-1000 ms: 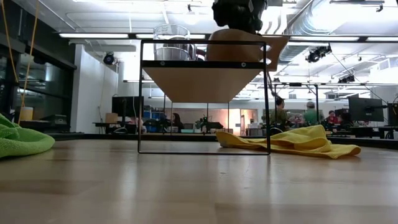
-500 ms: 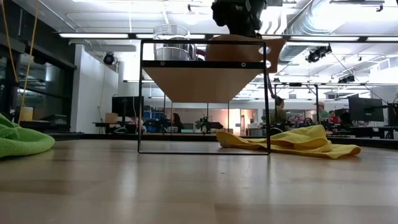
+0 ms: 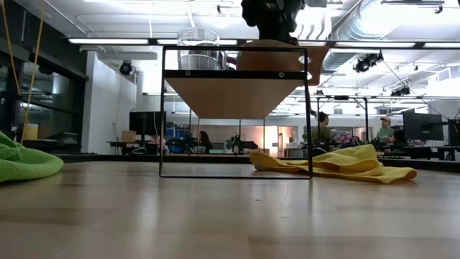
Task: Stack small to large cups/mugs on shelf
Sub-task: Put the brown mug on the shelf
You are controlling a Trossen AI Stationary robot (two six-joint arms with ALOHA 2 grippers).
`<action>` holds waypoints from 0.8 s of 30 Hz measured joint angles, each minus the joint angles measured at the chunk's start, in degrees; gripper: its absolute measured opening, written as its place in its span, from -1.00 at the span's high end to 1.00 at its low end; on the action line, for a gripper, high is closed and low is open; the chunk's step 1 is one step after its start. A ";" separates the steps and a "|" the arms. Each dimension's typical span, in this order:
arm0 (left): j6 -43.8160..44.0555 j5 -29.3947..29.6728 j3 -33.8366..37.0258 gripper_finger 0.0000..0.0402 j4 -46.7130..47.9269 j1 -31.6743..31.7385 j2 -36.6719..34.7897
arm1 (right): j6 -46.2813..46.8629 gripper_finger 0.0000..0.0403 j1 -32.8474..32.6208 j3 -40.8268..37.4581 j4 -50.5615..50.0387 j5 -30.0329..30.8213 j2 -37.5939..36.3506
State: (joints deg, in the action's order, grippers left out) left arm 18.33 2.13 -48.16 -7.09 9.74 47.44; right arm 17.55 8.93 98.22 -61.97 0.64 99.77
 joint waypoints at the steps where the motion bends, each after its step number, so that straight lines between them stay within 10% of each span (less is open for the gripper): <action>1: 0.00 0.00 0.00 0.10 0.00 -0.01 0.00 | -0.53 0.66 0.01 0.51 -0.01 -0.03 -0.01; 15: 0.00 0.00 0.00 0.10 0.00 0.00 -0.02 | -10.93 0.70 -2.11 9.90 -9.17 1.78 -2.21; 24: 0.00 0.94 0.00 0.10 0.00 -0.02 -0.02 | -0.18 0.96 -6.07 -13.82 -10.35 4.90 -23.68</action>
State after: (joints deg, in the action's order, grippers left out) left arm 18.33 3.07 -48.16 -7.09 9.72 47.42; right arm 17.37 2.86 84.40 -72.32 5.54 76.08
